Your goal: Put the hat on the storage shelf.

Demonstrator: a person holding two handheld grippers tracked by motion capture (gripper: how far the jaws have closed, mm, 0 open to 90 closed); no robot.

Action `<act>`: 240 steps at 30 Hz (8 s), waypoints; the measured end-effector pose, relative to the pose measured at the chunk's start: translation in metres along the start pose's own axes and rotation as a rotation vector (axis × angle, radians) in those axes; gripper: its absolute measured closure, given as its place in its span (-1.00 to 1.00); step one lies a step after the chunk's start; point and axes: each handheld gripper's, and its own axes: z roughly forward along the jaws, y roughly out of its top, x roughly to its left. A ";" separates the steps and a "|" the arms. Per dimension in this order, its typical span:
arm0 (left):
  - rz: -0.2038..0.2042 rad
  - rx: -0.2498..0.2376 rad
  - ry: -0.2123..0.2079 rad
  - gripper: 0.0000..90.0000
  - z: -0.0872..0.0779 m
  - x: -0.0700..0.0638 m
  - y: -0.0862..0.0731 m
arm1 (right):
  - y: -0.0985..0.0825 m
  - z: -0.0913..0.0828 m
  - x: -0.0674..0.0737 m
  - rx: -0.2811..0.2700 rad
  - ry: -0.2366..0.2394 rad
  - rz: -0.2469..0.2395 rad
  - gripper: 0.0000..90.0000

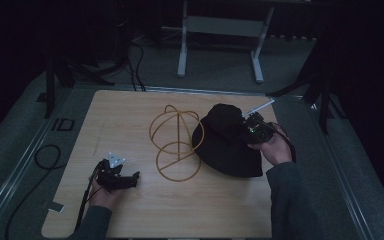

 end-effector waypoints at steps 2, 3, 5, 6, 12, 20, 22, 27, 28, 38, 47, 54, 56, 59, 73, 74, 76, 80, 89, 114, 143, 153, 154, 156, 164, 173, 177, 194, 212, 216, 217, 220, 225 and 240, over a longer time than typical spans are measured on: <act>0.000 0.000 0.000 -0.79 0.000 0.000 0.000 | 0.000 -0.002 0.000 -0.012 -0.004 0.002 0.95; 0.000 0.000 0.000 -0.79 0.000 0.000 0.000 | 0.000 -0.004 0.000 -0.017 -0.003 0.004 0.95; 0.001 0.000 0.000 -0.79 0.000 0.000 0.000 | 0.000 -0.007 0.000 -0.027 -0.010 0.003 0.95; 0.001 0.000 0.000 -0.79 0.000 0.000 0.000 | 0.000 -0.008 0.000 -0.029 -0.010 0.004 0.95; 0.001 0.001 0.000 -0.79 0.000 0.000 0.000 | 0.003 -0.018 0.000 -0.049 -0.032 -0.008 0.95; 0.001 0.000 0.000 -0.79 0.000 0.000 0.000 | 0.007 -0.027 0.001 -0.064 -0.025 -0.008 0.95; 0.001 0.000 0.000 -0.79 0.000 0.000 0.000 | 0.007 -0.029 0.001 -0.066 -0.026 -0.011 0.95; 0.000 -0.001 0.000 -0.79 0.000 0.000 0.000 | 0.009 -0.036 0.000 -0.079 -0.037 -0.017 0.95; -0.001 -0.001 0.000 -0.79 0.000 0.000 0.000 | 0.010 -0.037 0.000 -0.080 -0.039 -0.014 0.95; -0.001 0.000 -0.001 -0.79 0.000 0.000 0.000 | 0.013 -0.049 -0.005 -0.102 -0.059 -0.010 0.95; -0.001 0.000 -0.001 -0.79 0.000 0.000 0.000 | 0.016 -0.062 -0.007 -0.147 -0.067 0.002 0.95; -0.004 -0.002 0.000 -0.79 0.000 0.000 0.000 | 0.019 -0.069 -0.007 -0.182 -0.071 0.013 0.95; -0.003 -0.001 0.000 -0.79 0.000 0.000 0.000 | 0.020 -0.072 -0.006 -0.189 -0.076 0.018 0.95; -0.002 -0.001 -0.001 -0.79 0.000 0.000 0.000 | 0.021 -0.076 -0.007 -0.203 -0.080 0.022 0.95; 0.001 0.001 0.000 -0.79 0.000 0.000 0.000 | 0.024 -0.096 -0.010 -0.248 -0.071 0.027 0.95; 0.000 0.001 0.000 -0.79 0.000 0.000 0.000 | 0.025 -0.097 -0.009 -0.248 -0.065 0.024 0.95; 0.001 0.002 0.000 -0.79 0.000 0.000 0.000 | 0.027 -0.098 -0.008 -0.241 -0.060 0.008 0.95; 0.001 0.001 0.000 -0.79 0.000 0.000 0.000 | 0.031 -0.101 -0.006 -0.244 -0.068 0.001 0.95; 0.003 0.001 0.000 -0.79 0.000 0.000 0.000 | 0.035 -0.107 -0.004 -0.285 -0.059 0.005 0.95; 0.004 0.002 -0.001 -0.79 0.000 0.000 0.000 | 0.047 -0.115 0.001 -0.365 -0.042 0.003 0.95; 0.004 0.002 -0.001 -0.79 0.000 0.000 0.000 | 0.062 -0.123 0.017 -0.472 0.032 -0.042 0.95; 0.004 0.002 -0.001 -0.79 0.000 0.000 0.000 | 0.067 -0.123 0.024 -0.502 0.067 -0.060 0.95; 0.004 0.002 -0.001 -0.79 0.000 0.000 0.000 | 0.067 -0.123 0.025 -0.503 0.069 -0.065 0.95; 0.004 0.002 -0.001 -0.79 0.000 0.000 0.000 | 0.068 -0.124 0.029 -0.507 0.081 -0.079 0.95; 0.006 0.004 -0.001 -0.79 0.000 0.000 0.000 | 0.069 -0.130 0.041 -0.529 0.119 -0.127 0.95; 0.006 0.004 -0.001 -0.79 0.000 0.000 0.000 | 0.075 -0.124 0.059 -0.523 0.163 -0.198 0.95; 0.006 0.004 -0.001 -0.79 0.000 0.000 0.000 | 0.076 -0.120 0.065 -0.514 0.183 -0.220 0.95; 0.001 0.000 -0.001 -0.79 0.000 0.000 0.000 | 0.074 -0.087 0.082 -0.428 0.272 -0.289 0.94; -0.002 -0.002 -0.001 -0.79 0.000 0.000 0.000 | 0.075 -0.041 0.093 -0.241 0.230 -0.329 0.71; -0.002 -0.002 -0.001 -0.79 0.000 0.000 0.000 | 0.078 -0.038 0.097 -0.237 0.223 -0.328 0.50; -0.002 -0.002 -0.001 -0.79 0.000 0.000 0.000 | 0.079 -0.037 0.099 -0.231 0.219 -0.321 0.37; -0.002 -0.002 -0.001 -0.79 0.000 0.000 0.000 | 0.080 -0.035 0.102 -0.219 0.191 -0.328 0.19; -0.003 -0.003 -0.001 -0.79 0.000 0.000 0.000 | 0.082 -0.035 0.098 -0.229 0.169 -0.262 -0.18; 0.000 0.000 -0.001 -0.79 0.000 0.000 0.000 | 0.085 -0.029 0.101 -0.223 0.146 -0.222 -0.56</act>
